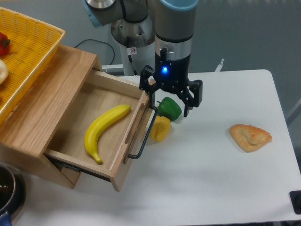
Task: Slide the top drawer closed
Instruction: 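Move the gripper away from the drawer front and reposition it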
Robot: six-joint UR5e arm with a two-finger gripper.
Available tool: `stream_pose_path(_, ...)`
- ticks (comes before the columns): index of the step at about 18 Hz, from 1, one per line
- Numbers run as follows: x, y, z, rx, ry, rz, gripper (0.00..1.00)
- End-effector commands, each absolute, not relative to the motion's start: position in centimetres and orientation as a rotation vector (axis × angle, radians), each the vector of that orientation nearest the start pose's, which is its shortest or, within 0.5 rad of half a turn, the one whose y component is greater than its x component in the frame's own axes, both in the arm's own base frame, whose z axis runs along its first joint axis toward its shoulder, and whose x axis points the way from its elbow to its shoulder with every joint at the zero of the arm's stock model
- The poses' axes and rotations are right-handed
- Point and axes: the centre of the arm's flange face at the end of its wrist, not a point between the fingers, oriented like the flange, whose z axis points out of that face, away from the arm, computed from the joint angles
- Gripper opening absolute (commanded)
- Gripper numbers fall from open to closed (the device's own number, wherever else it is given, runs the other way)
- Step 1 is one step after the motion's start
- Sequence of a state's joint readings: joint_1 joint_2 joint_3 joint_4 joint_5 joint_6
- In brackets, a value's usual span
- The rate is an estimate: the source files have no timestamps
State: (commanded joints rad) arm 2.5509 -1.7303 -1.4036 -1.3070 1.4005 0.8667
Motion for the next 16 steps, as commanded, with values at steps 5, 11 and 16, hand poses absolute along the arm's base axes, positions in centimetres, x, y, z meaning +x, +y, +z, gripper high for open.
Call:
stream_pose_path(5,-42.5,44.5,48.9,-2.878,-0.176,0.133,1.0)
stream_pose_path(11,-47.1,43.1,45.2,-2.912,-0.273,0.086,1.0)
stream_pose_path(16,-48.6,43.0,44.3,-2.91,-0.305,0.083,1.0)
